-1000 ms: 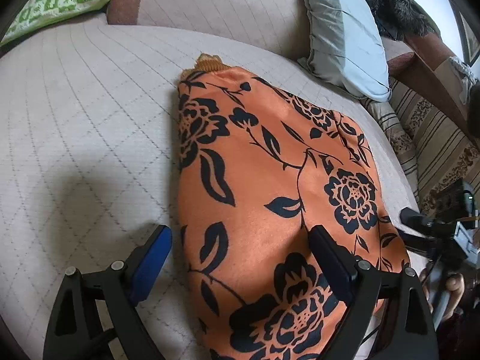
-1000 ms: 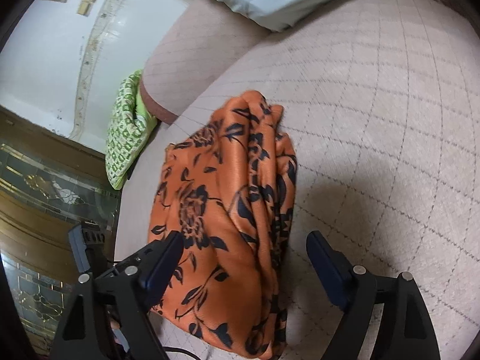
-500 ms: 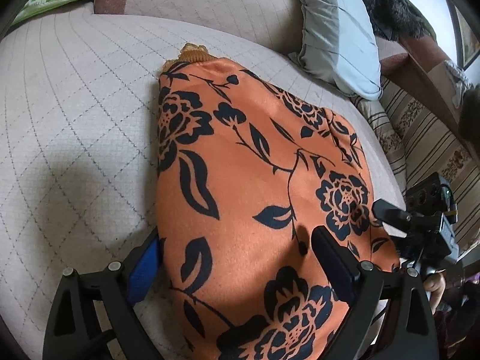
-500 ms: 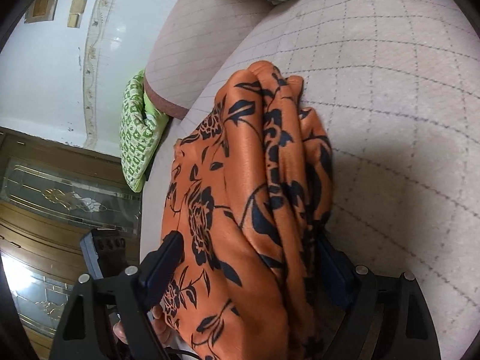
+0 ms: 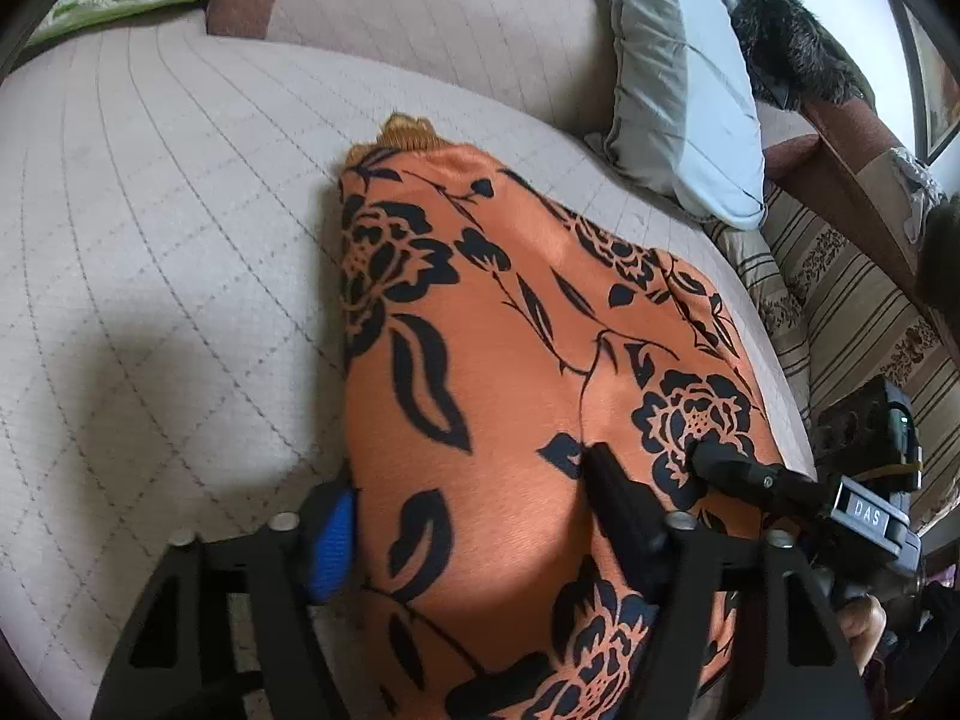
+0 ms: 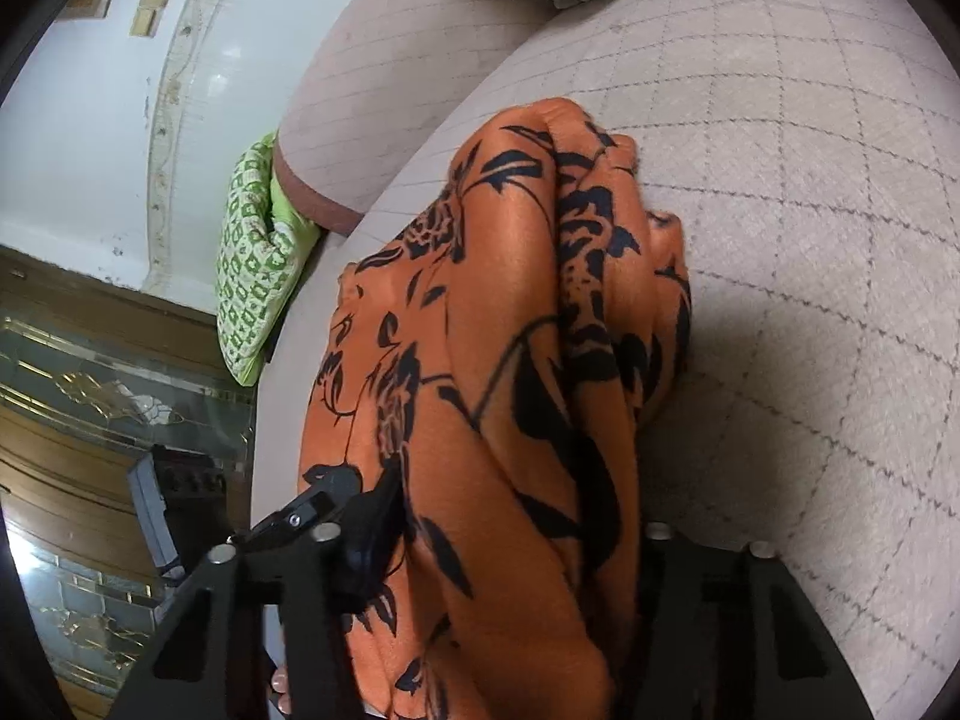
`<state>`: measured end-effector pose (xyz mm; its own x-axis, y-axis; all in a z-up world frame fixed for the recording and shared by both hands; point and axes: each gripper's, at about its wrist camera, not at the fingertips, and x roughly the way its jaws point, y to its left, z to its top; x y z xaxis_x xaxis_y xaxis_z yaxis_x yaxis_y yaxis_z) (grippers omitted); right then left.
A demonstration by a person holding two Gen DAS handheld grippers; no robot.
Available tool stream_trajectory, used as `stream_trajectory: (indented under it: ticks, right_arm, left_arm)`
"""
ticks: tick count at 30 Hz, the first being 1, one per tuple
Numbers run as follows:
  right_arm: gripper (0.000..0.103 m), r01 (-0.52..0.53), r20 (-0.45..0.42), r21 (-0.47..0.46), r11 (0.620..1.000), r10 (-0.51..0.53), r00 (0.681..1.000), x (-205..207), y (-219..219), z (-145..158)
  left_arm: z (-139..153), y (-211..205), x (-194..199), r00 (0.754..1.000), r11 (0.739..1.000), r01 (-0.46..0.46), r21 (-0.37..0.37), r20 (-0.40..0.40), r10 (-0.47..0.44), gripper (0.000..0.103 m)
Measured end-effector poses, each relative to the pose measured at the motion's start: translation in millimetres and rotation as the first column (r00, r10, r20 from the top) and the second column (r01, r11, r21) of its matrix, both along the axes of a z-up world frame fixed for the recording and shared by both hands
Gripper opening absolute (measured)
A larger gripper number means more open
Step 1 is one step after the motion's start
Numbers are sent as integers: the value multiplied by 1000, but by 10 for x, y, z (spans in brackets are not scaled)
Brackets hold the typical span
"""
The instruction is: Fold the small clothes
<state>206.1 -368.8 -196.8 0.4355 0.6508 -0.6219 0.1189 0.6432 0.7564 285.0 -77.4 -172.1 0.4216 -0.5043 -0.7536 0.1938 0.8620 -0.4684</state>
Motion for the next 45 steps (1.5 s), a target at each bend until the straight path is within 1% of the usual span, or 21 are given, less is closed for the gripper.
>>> stream_trajectory:
  ticks: [1,3,7,10,13,16,19,24,27,31,36,40,45]
  right_arm:
    - [54,-8,19,-32,999,8,1000,-3,56,57]
    - [52,-20,52,-52,998,22,998,-18,132,145]
    - [51,-36,146,-92,995,50,988,-70,312,396]
    - [50,-41,195,-121,992,64,979,-120,428,533]
    - [49,-61,225,-116,991,86,971,-135,572,619]
    - [49,-84,249,-131,988,115,962,-153,740,686]
    - [49,-104,276,-111,988,131,952,-165,905,758]
    - [49,-138,297,-77,987,155,942,-226,1145,838]
    - [49,-159,307,-72,985,174,936,-301,1296,886]
    - [48,-172,318,-68,983,184,930,-452,1408,957]
    - [48,-174,314,-49,984,180,932,-744,1479,992]
    - [48,-182,298,-35,983,184,937,-1013,1513,956]
    - [48,-201,281,-49,978,207,937,-1333,1600,915]
  left_arm:
    - [22,10,-14,1000,1000,-1,1,9,1,57]
    - [78,16,-36,1000,1000,8,5,28,-8,52]
    - [127,34,-84,999,1000,12,12,38,-12,48]
    - [228,97,-147,998,1000,5,17,57,-6,46]
    - [406,219,-231,993,999,-24,38,114,19,46]
    - [572,399,-318,988,998,-51,24,144,47,46]
    - [693,559,-434,982,996,-79,42,174,71,46]
    - [844,814,-649,973,991,-116,67,210,100,46]
    - [884,948,-778,968,989,-135,59,219,119,46]
    - [926,1059,-954,964,987,-151,58,230,134,46]
    - [985,1081,-1229,958,982,-159,100,255,129,46]
    - [939,1124,-1526,958,978,-180,105,245,150,46]
    - [846,1185,-1813,959,973,-202,112,223,174,46]
